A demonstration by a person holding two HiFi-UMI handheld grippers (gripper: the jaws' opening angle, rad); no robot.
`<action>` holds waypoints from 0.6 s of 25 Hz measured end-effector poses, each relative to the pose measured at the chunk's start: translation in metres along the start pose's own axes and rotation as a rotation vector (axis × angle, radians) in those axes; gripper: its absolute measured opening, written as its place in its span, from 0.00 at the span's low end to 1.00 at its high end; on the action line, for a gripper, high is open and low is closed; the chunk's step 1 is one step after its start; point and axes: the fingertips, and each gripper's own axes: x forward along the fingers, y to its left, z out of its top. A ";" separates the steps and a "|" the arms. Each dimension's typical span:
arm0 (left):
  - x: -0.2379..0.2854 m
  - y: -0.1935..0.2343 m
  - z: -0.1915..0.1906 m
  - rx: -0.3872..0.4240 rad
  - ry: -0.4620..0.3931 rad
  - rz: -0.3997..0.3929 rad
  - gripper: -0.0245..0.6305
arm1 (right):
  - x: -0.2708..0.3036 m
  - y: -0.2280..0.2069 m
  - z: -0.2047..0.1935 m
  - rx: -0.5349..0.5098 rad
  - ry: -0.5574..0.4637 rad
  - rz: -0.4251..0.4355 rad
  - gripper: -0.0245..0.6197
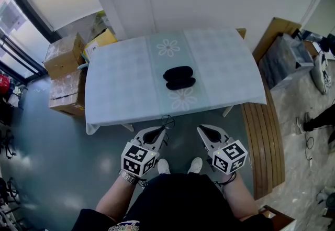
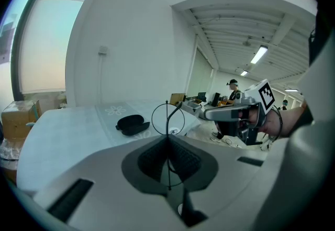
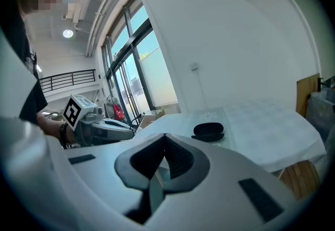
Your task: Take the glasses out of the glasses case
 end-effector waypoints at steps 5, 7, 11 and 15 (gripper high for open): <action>-0.001 -0.005 0.001 0.003 -0.003 0.002 0.08 | -0.004 0.001 0.001 -0.007 -0.004 -0.004 0.07; -0.002 -0.006 0.002 0.005 -0.007 0.004 0.08 | -0.006 0.001 0.001 -0.007 -0.005 -0.003 0.07; -0.006 -0.008 0.002 0.007 -0.012 0.006 0.08 | -0.009 0.004 0.001 -0.010 -0.009 -0.005 0.07; -0.008 -0.009 0.001 0.007 -0.016 0.007 0.08 | -0.010 0.006 0.002 -0.013 -0.012 -0.004 0.07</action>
